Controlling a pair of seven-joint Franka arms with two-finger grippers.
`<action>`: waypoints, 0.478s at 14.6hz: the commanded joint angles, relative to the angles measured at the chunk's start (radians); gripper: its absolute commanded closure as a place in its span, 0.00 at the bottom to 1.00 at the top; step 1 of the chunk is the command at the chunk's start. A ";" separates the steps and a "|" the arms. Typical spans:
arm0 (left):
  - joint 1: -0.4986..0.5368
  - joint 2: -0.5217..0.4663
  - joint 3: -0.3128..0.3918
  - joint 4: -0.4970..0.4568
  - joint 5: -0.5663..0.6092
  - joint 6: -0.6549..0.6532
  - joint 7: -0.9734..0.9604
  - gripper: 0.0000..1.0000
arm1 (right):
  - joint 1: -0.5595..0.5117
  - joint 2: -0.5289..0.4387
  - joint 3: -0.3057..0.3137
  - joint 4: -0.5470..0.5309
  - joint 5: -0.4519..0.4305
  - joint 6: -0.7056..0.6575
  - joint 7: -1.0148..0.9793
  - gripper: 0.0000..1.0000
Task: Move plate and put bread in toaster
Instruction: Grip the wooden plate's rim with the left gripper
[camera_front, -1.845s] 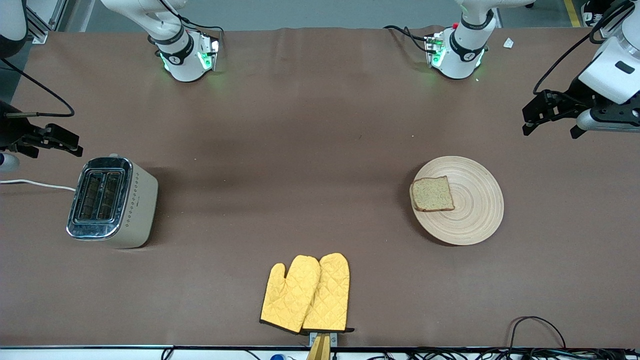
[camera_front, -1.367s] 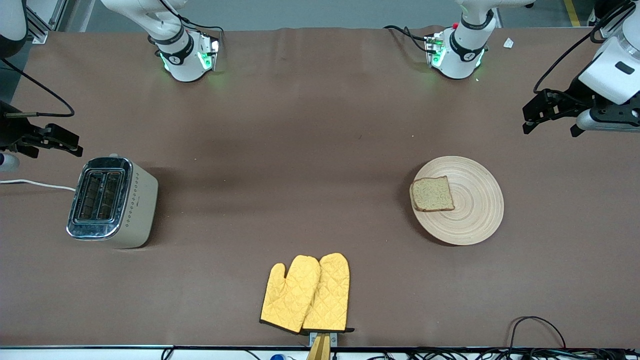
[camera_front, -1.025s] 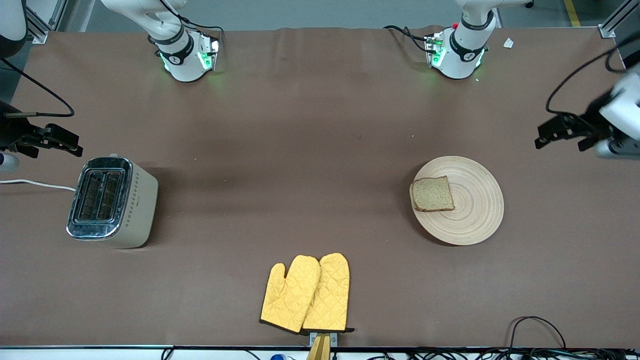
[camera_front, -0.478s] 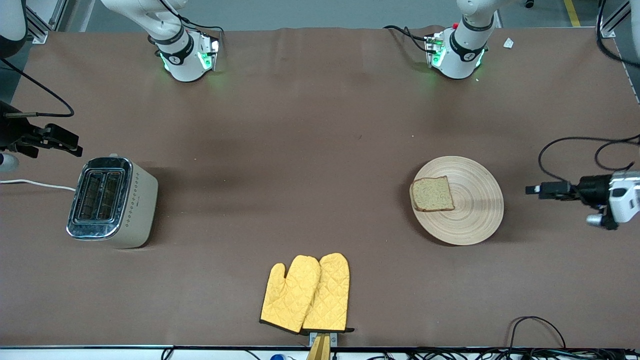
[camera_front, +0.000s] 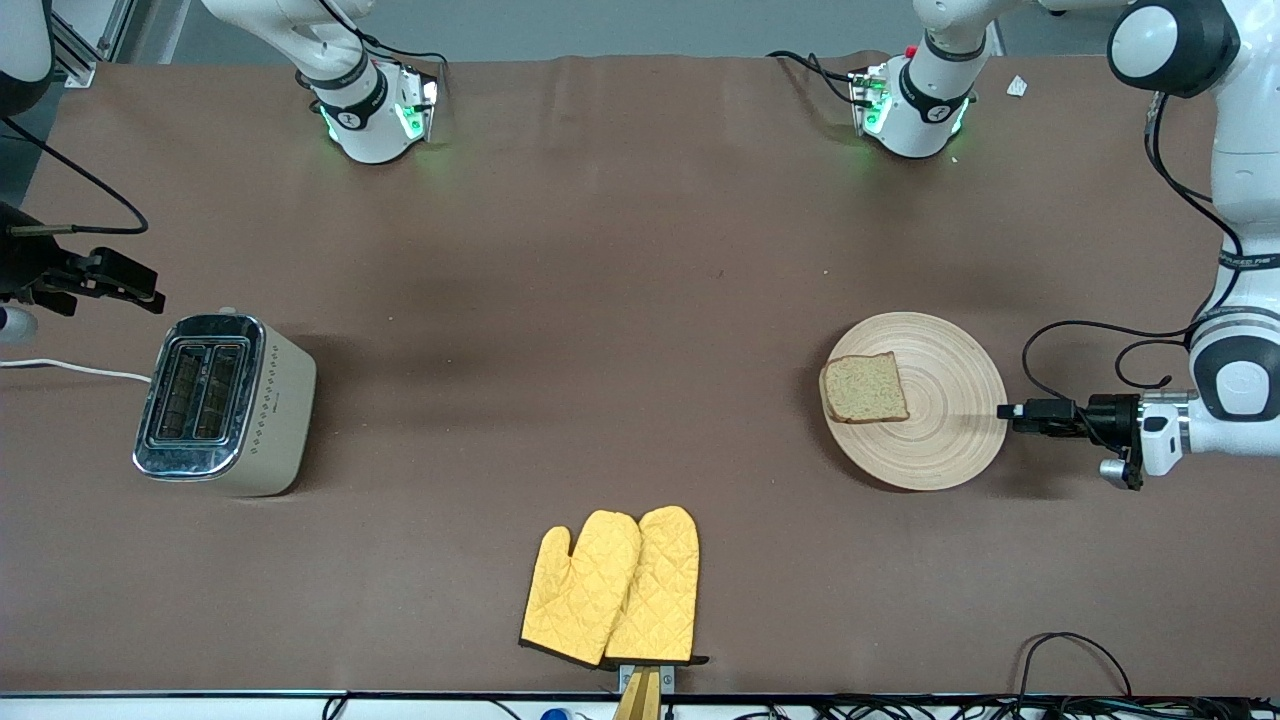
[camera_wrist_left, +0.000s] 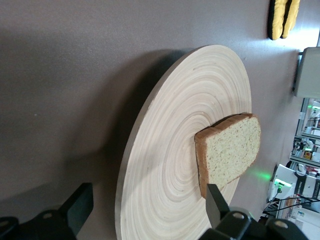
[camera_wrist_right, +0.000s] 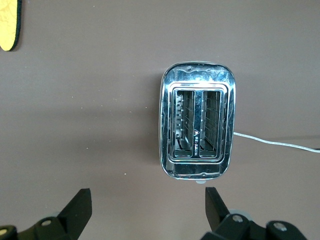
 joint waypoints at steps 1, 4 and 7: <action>0.001 0.036 -0.002 0.020 -0.053 -0.002 0.068 0.28 | -0.006 0.000 0.004 0.003 0.011 -0.005 0.014 0.00; 0.001 0.052 -0.002 0.018 -0.070 -0.002 0.125 0.72 | -0.004 0.000 0.004 0.003 0.011 -0.007 0.014 0.00; 0.001 0.050 -0.002 0.017 -0.073 -0.002 0.163 0.99 | -0.007 0.000 0.004 0.003 0.011 -0.007 0.014 0.00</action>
